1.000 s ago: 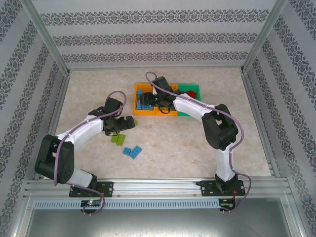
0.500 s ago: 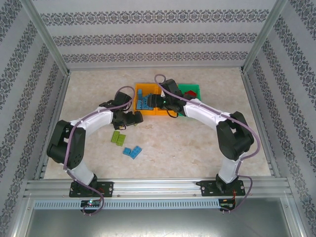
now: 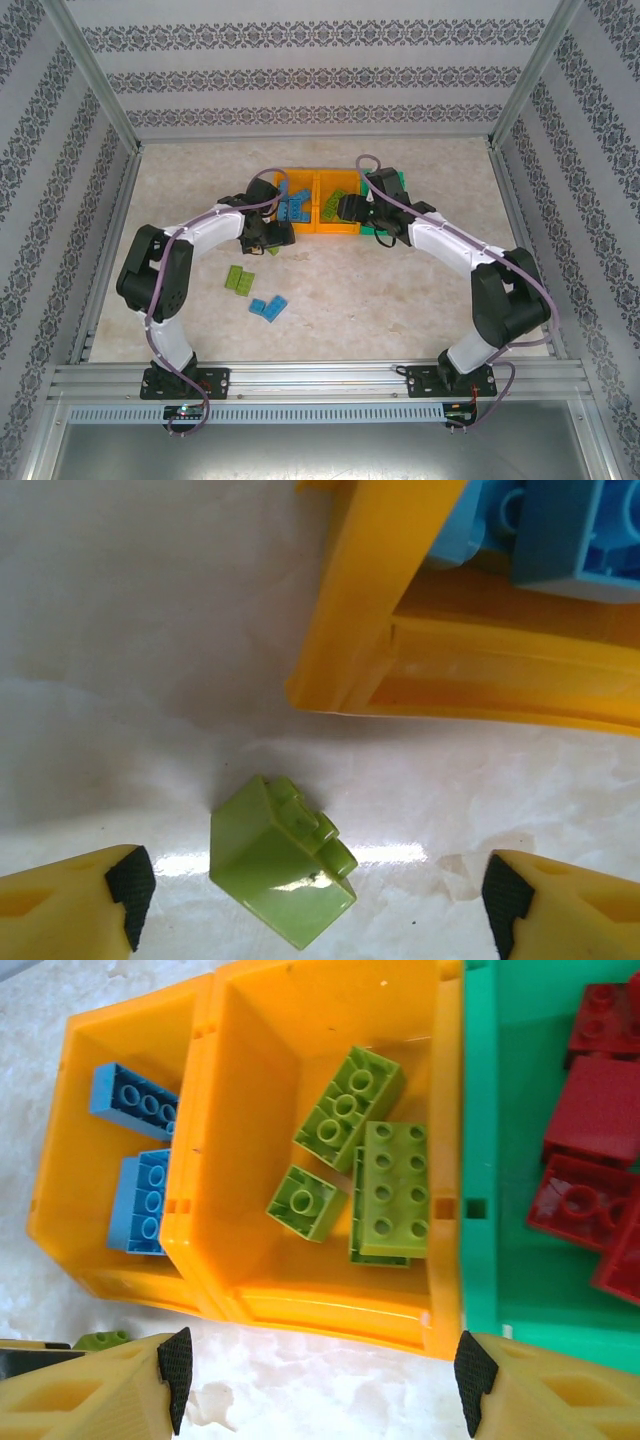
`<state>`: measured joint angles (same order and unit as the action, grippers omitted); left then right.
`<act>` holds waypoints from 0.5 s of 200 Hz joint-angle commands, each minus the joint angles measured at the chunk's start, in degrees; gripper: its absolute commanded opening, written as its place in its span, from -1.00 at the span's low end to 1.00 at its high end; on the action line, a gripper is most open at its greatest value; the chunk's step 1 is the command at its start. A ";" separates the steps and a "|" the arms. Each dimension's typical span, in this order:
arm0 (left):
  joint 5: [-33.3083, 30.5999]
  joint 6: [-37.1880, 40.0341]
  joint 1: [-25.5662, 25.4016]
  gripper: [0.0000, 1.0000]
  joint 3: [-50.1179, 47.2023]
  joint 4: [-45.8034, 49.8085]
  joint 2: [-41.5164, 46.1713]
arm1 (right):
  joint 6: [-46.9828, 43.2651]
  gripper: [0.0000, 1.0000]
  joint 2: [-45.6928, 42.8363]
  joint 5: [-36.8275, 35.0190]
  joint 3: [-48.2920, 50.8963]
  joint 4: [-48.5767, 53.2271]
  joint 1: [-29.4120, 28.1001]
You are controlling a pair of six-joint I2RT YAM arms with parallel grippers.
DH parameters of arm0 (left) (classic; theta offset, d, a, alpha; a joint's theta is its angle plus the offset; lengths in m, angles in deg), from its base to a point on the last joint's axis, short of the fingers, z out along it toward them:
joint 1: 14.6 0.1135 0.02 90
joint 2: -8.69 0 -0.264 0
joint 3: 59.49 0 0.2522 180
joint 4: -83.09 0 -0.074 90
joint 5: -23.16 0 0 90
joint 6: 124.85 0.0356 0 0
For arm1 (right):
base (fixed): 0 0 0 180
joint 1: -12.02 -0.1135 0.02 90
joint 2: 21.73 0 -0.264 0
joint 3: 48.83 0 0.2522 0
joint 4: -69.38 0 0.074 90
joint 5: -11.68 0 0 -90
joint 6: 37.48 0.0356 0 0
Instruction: Sort the legos into containers by color
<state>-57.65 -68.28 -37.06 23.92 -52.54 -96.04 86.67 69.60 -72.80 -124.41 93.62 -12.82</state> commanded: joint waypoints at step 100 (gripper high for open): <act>-3.43 3.46 -4.19 -0.18 3.87 3.49 -4.19 | -0.92 0.50 -8.07 -2.40 7.07 -1.00 4.46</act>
<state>-60.04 -66.73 -39.57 26.32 -50.79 -99.34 86.67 64.13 -73.40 -118.77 93.42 -9.45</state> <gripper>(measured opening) 0.427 0.749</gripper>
